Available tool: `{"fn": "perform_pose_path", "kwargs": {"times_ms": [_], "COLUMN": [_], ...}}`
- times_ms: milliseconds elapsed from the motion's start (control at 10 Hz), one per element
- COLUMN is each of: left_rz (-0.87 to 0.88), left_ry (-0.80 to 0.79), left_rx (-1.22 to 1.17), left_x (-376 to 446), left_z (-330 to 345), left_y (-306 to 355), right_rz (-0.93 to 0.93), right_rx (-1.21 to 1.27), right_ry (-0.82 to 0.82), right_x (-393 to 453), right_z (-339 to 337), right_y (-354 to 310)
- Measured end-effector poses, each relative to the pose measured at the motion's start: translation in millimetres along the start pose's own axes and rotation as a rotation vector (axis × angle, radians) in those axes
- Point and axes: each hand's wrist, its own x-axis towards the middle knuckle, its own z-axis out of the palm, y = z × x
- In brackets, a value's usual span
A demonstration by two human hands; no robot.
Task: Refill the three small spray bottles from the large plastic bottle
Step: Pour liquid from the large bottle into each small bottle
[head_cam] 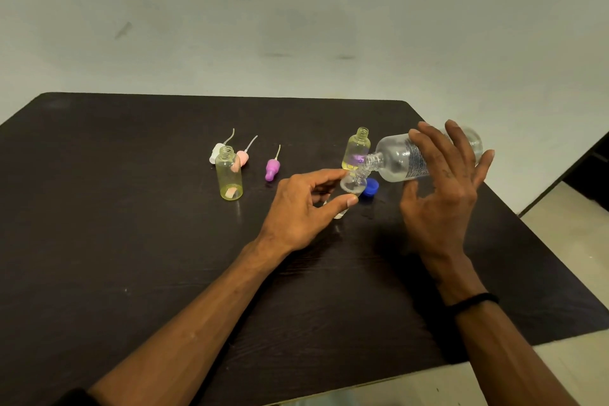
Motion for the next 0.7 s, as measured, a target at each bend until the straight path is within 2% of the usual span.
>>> {"fn": "perform_pose_path", "kwargs": {"times_ms": [700], "left_rz": [-0.002], "left_ry": [0.003], "left_rx": [-0.015], "left_x": [-0.5], "left_z": [-0.1], "left_y": [2.0], "right_rz": [-0.003], "right_rx": [-0.010], "right_ry": [-0.004], "right_x": [0.5], "right_z": [-0.1], "right_y": [0.1]}}
